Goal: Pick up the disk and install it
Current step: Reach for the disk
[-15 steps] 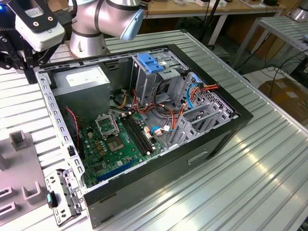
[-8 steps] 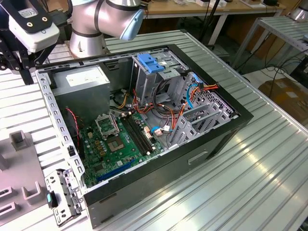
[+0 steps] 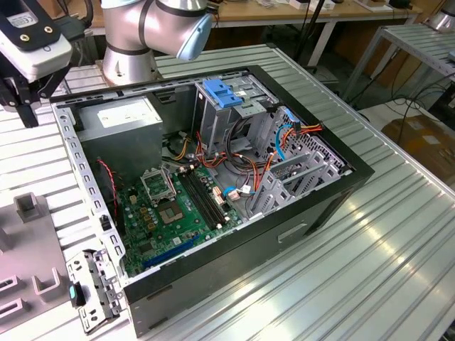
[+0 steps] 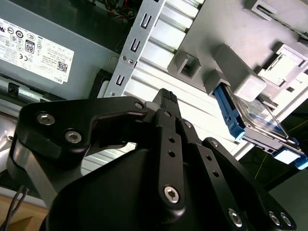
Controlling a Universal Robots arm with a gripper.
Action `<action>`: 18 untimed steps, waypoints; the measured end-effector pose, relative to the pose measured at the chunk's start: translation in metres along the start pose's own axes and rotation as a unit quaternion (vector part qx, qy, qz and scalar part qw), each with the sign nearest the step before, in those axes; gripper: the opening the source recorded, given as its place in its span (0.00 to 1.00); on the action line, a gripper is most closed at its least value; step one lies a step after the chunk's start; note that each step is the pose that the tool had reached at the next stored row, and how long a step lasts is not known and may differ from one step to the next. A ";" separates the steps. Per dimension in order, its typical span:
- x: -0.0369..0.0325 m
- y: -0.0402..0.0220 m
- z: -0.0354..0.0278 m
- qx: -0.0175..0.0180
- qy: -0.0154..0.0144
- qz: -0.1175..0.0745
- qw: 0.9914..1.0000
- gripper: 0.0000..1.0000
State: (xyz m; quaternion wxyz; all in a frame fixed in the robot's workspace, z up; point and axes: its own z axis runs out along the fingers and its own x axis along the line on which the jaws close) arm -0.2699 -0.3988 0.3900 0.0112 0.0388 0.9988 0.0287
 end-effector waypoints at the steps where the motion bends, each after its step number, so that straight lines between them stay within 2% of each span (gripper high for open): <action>1: 0.0010 -0.0001 0.0000 0.000 0.000 0.000 1.000 0.11; 18: 0.0249 -0.0019 0.0000 0.000 0.000 0.000 1.000 0.11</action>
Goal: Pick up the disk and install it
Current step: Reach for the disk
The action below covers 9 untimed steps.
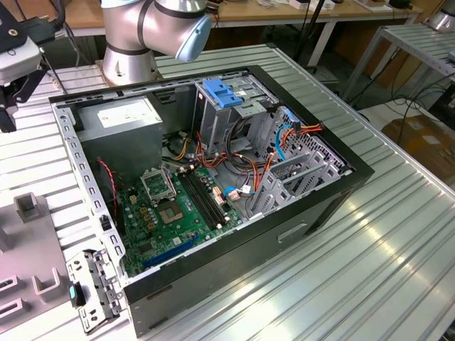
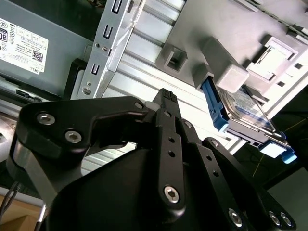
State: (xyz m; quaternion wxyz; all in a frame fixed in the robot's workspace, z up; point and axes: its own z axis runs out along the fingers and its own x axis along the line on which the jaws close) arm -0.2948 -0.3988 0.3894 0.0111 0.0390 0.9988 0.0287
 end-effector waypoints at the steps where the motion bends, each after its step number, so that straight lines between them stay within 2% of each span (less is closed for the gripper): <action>1: 0.0011 -0.0001 0.0000 0.000 0.000 0.000 1.000 0.11; 9: 0.0111 -0.0009 0.0001 0.000 0.000 0.000 1.000 0.11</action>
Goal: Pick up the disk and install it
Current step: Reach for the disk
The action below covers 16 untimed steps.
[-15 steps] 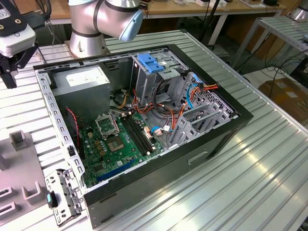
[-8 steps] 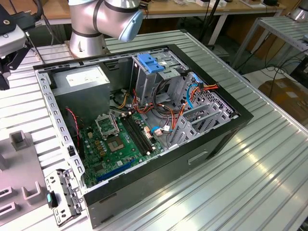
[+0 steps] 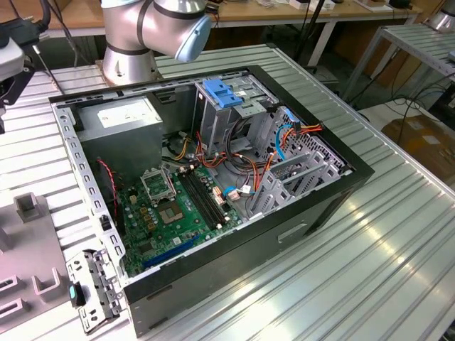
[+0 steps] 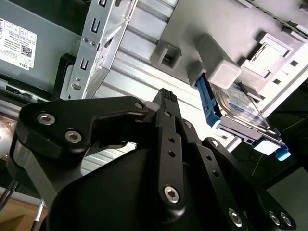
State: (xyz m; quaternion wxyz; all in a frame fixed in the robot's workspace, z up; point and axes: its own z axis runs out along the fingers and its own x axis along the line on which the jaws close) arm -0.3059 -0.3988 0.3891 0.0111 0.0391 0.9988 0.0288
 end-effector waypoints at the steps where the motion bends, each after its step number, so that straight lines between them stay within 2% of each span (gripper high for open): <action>1: 0.0011 -0.0001 0.0000 0.000 0.000 0.000 1.000 0.11; 16: 0.0216 -0.0017 0.0000 0.000 0.000 0.000 1.000 0.11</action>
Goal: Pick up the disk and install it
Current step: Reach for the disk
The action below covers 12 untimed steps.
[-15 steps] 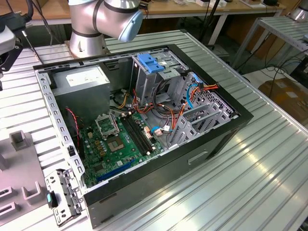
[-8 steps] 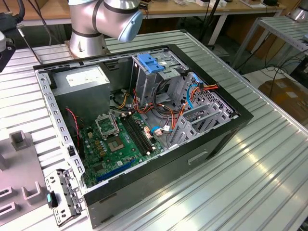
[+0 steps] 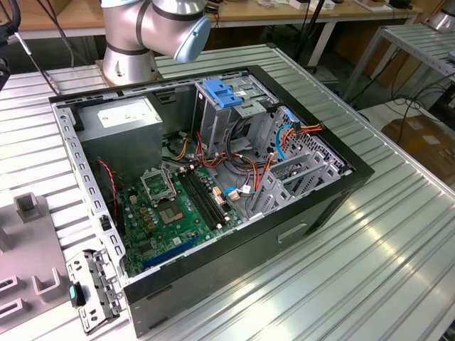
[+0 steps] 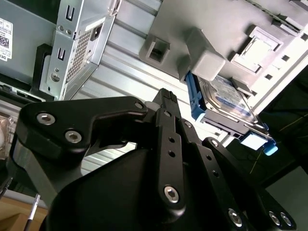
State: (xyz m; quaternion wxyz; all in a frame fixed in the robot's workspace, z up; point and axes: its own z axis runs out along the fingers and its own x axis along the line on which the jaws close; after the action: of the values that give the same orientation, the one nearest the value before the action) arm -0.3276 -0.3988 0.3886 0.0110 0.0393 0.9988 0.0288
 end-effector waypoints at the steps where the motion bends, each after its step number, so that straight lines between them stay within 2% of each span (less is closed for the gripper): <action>1: 0.0022 -0.0002 0.0000 0.000 0.000 0.000 1.000 0.11; 12: 0.0176 -0.0014 0.0000 0.000 0.000 0.000 1.000 0.11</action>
State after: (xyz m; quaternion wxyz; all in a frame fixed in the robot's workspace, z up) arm -0.3452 -0.3988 0.3882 0.0109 0.0394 0.9988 0.0288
